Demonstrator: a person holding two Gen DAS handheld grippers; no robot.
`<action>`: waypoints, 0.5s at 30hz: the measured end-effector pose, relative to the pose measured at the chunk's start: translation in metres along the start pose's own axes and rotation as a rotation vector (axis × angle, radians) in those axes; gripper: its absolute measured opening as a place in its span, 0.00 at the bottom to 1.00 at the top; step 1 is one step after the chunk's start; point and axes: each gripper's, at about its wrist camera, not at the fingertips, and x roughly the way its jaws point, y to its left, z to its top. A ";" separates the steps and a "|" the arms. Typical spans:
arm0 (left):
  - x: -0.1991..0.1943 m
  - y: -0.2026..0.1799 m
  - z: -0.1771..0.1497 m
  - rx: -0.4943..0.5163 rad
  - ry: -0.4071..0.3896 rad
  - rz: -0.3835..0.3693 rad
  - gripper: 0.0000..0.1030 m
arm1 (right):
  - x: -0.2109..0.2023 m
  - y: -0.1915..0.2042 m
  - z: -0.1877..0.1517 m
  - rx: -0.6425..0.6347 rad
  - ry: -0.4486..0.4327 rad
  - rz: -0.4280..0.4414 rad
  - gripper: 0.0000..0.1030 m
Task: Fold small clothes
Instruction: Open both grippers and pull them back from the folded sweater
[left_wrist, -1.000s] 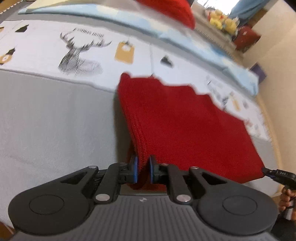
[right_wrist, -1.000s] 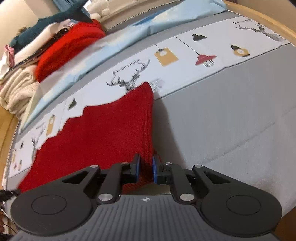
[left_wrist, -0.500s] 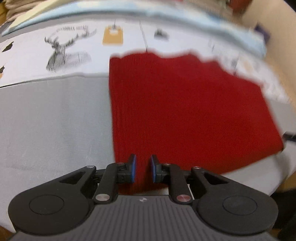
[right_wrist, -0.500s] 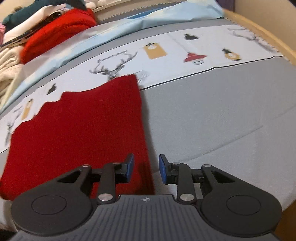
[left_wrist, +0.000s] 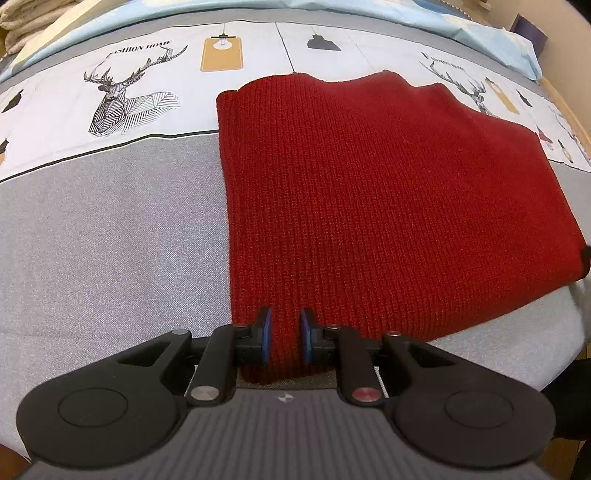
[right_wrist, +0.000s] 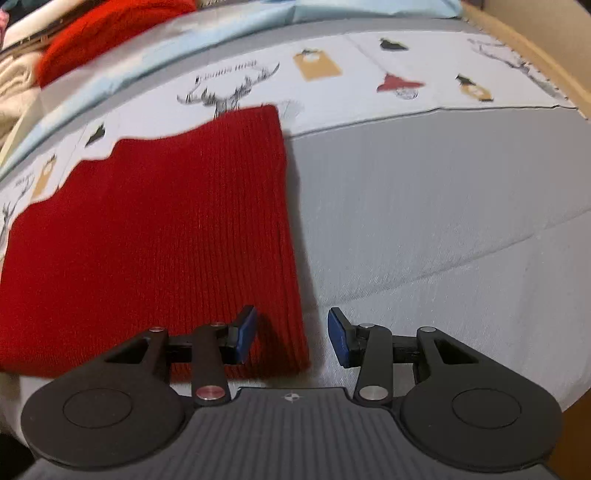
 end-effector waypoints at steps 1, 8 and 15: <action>0.000 0.000 0.000 -0.001 0.000 0.000 0.18 | 0.002 -0.001 0.000 -0.002 0.009 -0.010 0.43; -0.005 0.007 0.002 -0.033 -0.015 -0.033 0.21 | 0.013 0.003 -0.001 -0.040 0.047 -0.061 0.44; -0.006 0.029 0.001 -0.126 0.002 -0.046 0.20 | 0.015 0.003 -0.004 -0.031 0.067 -0.074 0.44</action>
